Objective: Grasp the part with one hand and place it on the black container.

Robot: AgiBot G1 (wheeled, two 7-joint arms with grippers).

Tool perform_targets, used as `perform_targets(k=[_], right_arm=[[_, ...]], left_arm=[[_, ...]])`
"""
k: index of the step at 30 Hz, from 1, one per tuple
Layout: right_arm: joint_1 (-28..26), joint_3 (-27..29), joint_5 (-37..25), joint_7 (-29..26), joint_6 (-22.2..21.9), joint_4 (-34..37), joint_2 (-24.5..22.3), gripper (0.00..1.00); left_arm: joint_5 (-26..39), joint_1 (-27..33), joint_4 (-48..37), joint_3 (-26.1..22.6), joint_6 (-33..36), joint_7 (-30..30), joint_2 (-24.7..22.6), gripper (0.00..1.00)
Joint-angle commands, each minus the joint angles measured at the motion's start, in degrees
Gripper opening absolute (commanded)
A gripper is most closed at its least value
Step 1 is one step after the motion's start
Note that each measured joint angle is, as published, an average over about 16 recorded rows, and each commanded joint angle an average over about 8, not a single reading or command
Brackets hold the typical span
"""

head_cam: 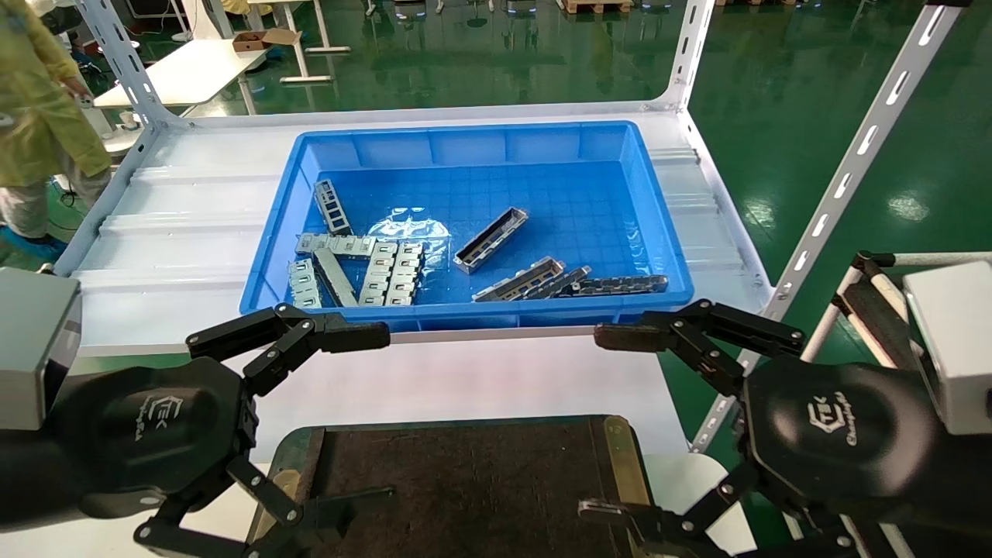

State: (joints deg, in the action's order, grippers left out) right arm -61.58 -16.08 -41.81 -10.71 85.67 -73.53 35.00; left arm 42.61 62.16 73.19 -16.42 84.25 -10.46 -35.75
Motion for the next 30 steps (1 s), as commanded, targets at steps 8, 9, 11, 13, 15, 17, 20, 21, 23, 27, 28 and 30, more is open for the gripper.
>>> perform_targets(k=[8,9,11,13,15,17,20,21,23,27,28,30], right_arm=[[0.0,0.0,0.0,0.0,0.0,0.0,0.0,1.00],[0.0,0.0,0.0,0.0,0.0,0.0,0.0,1.00],[0.0,-0.1,0.0,0.0,0.0,0.0,0.0,1.00],[0.0,-0.1,0.0,0.0,0.0,0.0,0.0,1.00],[0.0,-0.1,0.0,0.0,0.0,0.0,0.0,1.00],[0.0,-0.1,0.1,0.0,0.0,0.0,0.0,1.00],[0.0,-0.1,0.1,0.1,0.0,0.0,0.0,1.00],[0.0,-0.1,0.1,0.1,0.0,0.0,0.0,1.00],[0.0,-0.1,0.1,0.1,0.0,0.0,0.0,1.00],[0.0,-0.1,0.1,0.1,0.0,0.0,0.0,1.00],[0.0,-0.1,0.1,0.1,0.0,0.0,0.0,1.00],[0.0,-0.1,0.1,0.1,0.0,0.0,0.0,1.00]], left_arm=[[2.9,1.5,-0.4,-0.9,-2.7,0.6,-1.9,1.00],[3.5,1.8,-0.5,-1.1,-3.2,0.7,-2.3,1.00],[4.7,2.4,-0.9,-1.5,-4.3,0.8,-3.1,1.00],[6.1,3.2,-1.4,-2.0,-5.7,1.0,-4.1,1.00],[7.6,4.0,-2.1,-2.5,-7.0,1.0,-5.3,1.00],[9.2,5.0,-3.0,-3.2,-8.4,1.1,-6.5,1.00],[12.0,6.8,-4.7,-4.4,-10.4,1.0,-8.5,1.00],[13.0,7.4,-5.3,-4.9,-11.1,1.0,-9.2,1.00],[15.1,8.8,-6.7,-5.9,-12.3,1.0,-10.6,1.00],[19.4,12.0,-10.2,-7.9,-14.7,1.2,-13.8,1.00],[20.3,12.9,-11.3,-8.3,-15.3,1.3,-14.6,1.00],[22.3,14.7,-14.0,-9.2,-16.6,1.6,-16.5,1.00]])
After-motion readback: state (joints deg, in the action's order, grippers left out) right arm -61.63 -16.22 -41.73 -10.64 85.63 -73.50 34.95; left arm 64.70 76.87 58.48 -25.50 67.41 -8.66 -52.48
